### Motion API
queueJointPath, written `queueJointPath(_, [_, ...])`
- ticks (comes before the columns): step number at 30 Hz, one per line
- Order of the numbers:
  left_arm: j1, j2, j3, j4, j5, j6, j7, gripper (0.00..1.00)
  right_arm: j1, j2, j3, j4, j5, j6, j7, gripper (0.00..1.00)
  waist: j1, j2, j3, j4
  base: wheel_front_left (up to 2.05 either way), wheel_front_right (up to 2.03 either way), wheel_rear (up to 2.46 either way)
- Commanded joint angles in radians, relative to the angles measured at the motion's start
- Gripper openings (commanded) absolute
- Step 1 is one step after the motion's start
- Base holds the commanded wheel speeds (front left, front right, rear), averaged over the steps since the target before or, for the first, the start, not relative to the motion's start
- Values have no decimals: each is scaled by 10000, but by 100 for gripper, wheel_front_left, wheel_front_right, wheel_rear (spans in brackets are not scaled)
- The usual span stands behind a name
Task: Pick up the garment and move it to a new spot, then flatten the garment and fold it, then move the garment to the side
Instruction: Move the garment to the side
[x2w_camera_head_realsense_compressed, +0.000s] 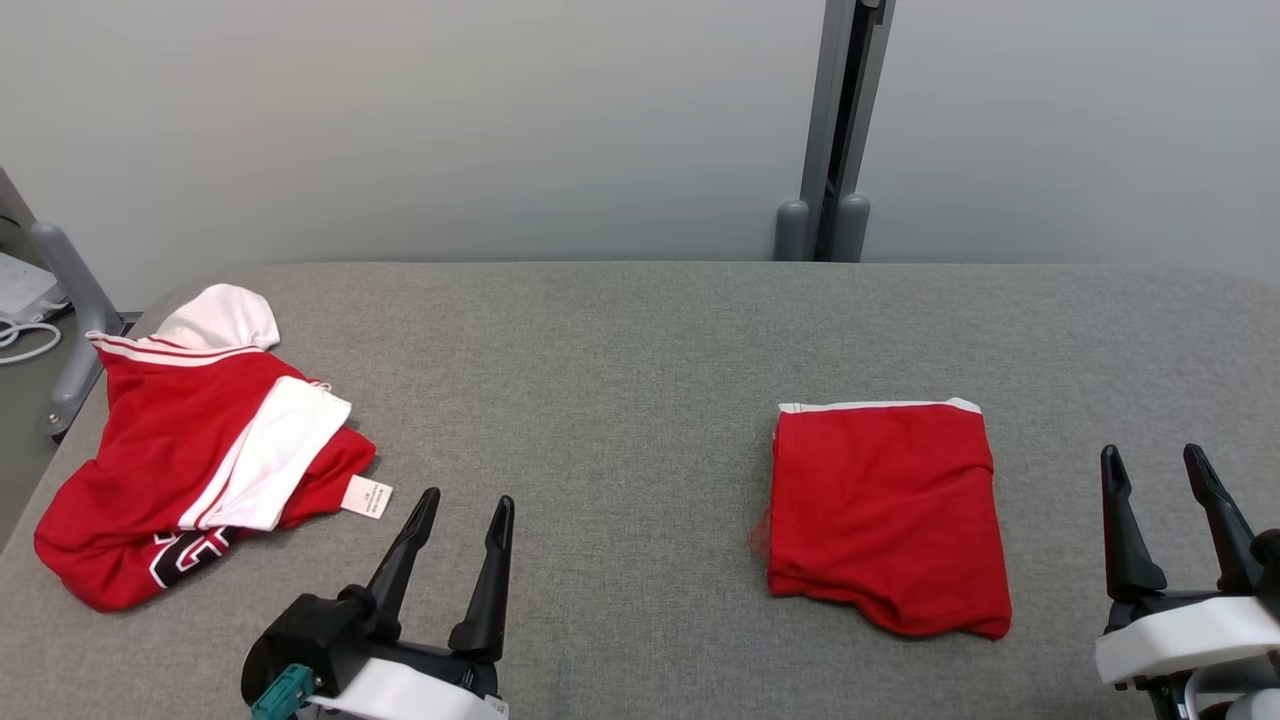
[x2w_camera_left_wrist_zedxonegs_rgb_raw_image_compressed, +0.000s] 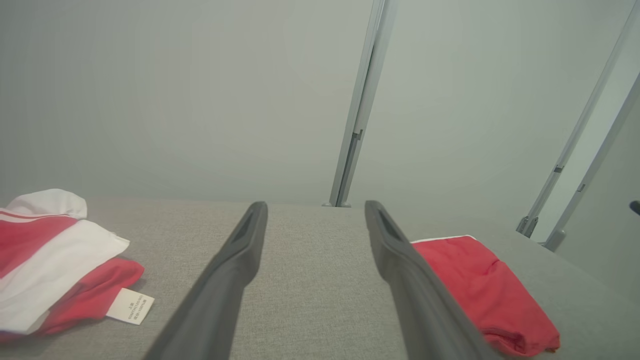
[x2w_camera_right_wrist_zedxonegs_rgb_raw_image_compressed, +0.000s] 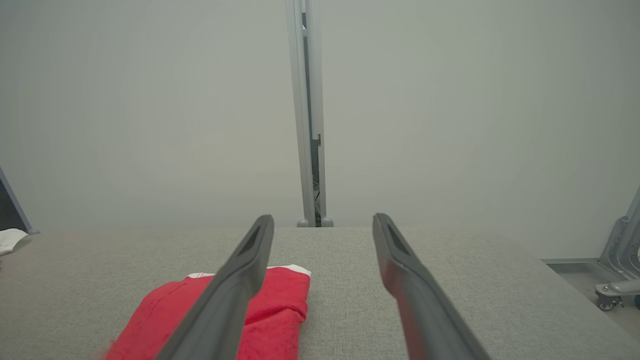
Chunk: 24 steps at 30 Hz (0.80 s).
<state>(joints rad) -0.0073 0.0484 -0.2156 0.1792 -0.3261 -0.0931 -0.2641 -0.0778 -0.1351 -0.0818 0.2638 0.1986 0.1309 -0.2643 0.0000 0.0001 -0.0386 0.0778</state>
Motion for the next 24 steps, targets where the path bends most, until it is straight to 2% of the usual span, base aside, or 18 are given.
queueJointPath(1, [40,44,-17,-39,92,52,4,100,-21,-36,-4,22,-30,-3,0,100,0,-1,6,17,0,0,0])
queueJointPath(13, [47,44,-74,43,10,54,3,100,15,-50,-1,90,90,-3,0,100,0,-1,34,156,0,0,0])
queueJointPath(17, [-3,44,-139,25,-18,20,5,100,-31,119,-186,240,794,-2,0,100,0,-1,117,227,0,0,0])
queueJointPath(24, [-169,44,-310,35,-2,-30,5,100,-311,-435,782,1653,2051,-2,-1,100,0,-1,435,486,0,0,0])
